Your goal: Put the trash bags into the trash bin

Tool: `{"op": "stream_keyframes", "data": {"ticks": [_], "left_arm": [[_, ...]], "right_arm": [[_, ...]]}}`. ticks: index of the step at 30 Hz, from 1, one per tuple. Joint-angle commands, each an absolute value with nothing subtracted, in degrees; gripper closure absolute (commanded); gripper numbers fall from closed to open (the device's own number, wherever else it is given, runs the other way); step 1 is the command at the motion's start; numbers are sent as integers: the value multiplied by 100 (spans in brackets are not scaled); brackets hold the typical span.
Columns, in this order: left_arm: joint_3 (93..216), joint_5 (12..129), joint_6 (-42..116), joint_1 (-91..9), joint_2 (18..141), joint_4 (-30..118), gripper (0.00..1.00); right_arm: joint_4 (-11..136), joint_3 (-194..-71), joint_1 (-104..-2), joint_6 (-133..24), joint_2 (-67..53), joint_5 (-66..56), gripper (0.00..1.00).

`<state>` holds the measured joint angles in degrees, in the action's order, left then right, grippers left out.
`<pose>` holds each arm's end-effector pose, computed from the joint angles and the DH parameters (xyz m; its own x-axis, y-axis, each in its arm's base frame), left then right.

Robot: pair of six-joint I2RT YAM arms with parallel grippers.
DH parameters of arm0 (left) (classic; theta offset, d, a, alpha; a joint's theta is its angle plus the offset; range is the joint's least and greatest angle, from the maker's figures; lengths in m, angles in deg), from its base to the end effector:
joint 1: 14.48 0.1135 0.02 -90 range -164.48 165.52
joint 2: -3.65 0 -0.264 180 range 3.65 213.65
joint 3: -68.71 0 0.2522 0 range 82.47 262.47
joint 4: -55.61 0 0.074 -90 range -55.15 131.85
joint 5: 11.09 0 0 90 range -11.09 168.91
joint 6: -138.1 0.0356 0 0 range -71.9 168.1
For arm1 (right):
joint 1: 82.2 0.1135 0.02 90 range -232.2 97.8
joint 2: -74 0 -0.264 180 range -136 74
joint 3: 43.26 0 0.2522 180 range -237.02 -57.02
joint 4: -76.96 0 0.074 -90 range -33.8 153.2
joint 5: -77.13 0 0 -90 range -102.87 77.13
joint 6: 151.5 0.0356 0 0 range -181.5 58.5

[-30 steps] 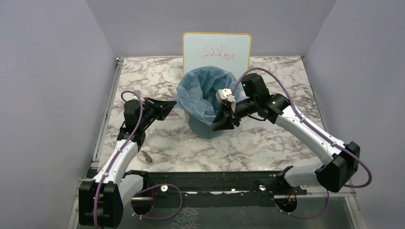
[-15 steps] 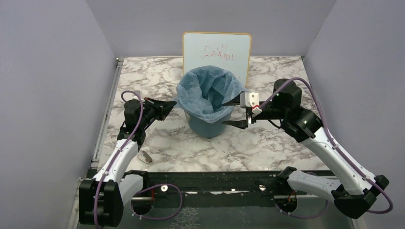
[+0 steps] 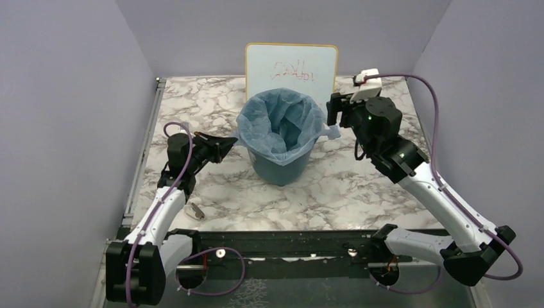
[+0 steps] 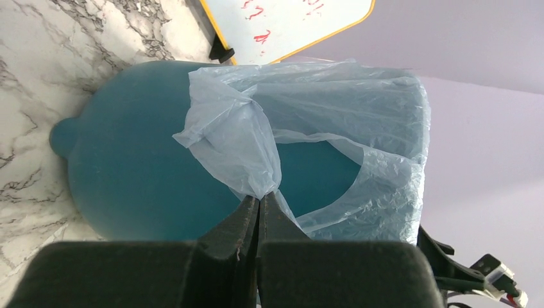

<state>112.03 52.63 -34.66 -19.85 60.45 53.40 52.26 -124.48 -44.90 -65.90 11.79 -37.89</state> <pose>0.2202 -0.0365 0.2470 -0.5382 -0.8428 -0.0025 -0.2030 0.1326 -0.9702 0.2009 0.1341 0.4187 -0.0622 -0.1348 -0.9889 -0.2198 0.9684 -0.1181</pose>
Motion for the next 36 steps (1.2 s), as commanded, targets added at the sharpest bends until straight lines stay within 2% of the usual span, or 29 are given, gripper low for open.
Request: {"op": "stream_keyframes", "data": {"ticks": [1, 5, 9, 15, 20, 27, 34, 36], "left_arm": [[11448, 5332, -3346, -1967, 6000, 5101, 100], [11445, 5355, -3328, -1967, 5949, 5041, 100], [11481, 5359, -3245, -1967, 5938, 4977, 100], [11525, 5311, -3186, -1967, 5929, 4876, 100], [11560, 5280, -3110, -1967, 5920, 4806, 100], [11526, 5292, -3169, -1967, 5900, 4827, 100], [11547, 5273, -3146, -1967, 5905, 4807, 100], [11549, 5260, -3144, -1967, 5933, 4808, 100]], "right_arm": [[3504, -13020, -4476, -3973, 1295, -4017, 21], [2939, -12985, -4472, -2962, 1437, -2828, 23], [2826, -12770, -4475, -1938, 1600, -2470, 27], [3274, -12080, -4471, -629, 2075, -2691, 38], [3013, -12023, -4470, 74, 2036, -2871, 37], [3445, -11769, -4476, 710, 1870, -2733, 38], [3398, -11573, -4476, 938, 1891, -3191, 50], [3522, -11509, -4472, 960, 1916, -3222, 62]]}}
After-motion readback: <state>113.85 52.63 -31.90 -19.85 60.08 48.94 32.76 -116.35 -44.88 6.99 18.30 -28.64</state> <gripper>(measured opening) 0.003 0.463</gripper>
